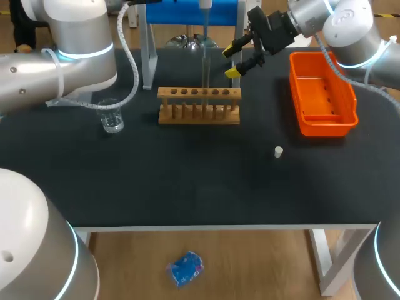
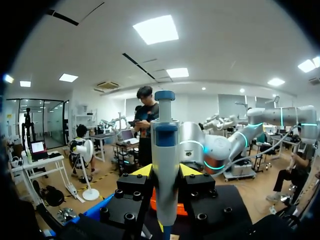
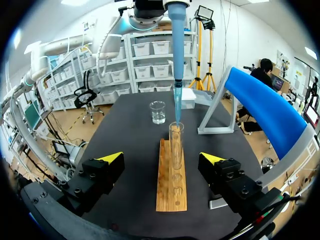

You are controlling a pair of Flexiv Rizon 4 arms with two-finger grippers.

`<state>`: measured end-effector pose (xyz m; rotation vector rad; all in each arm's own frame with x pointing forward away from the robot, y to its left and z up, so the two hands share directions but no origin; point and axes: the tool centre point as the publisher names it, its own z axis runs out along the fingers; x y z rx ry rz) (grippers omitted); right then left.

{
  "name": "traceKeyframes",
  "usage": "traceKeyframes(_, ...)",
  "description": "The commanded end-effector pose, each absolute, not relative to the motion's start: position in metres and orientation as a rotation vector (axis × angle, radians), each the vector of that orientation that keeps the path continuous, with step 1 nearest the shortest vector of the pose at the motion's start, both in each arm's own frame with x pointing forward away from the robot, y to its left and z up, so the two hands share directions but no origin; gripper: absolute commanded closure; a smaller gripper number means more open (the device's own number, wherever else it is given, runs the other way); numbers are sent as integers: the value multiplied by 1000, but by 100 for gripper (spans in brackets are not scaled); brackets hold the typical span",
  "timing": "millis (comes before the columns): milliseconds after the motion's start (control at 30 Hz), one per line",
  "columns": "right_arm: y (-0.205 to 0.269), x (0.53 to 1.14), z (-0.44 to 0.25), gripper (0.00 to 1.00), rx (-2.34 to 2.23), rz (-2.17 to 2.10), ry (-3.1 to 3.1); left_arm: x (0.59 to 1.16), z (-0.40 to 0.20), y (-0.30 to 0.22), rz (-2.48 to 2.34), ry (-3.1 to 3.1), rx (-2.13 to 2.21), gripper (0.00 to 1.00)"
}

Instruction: Invert the test tube, pick up the pipette, mount the tip to pipette, aspirate from beaker and dispense into the tube, eject the tip, return the pipette, and cap with the stopper.

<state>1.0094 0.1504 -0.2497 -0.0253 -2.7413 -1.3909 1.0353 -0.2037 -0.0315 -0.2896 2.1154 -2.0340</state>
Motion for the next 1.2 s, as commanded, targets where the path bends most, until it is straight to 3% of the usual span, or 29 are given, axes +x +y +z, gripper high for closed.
traceKeyframes(33, 150, 1010, -250, 0, -24, -1389, -2740, 1034, -34, -202, -2040, 2109, -293, 100)
traceKeyframes(1200, 150, 1010, -250, 0, -24, -1389, -2740, 1034, -35, -204, -2033, 2107, -300, 100)
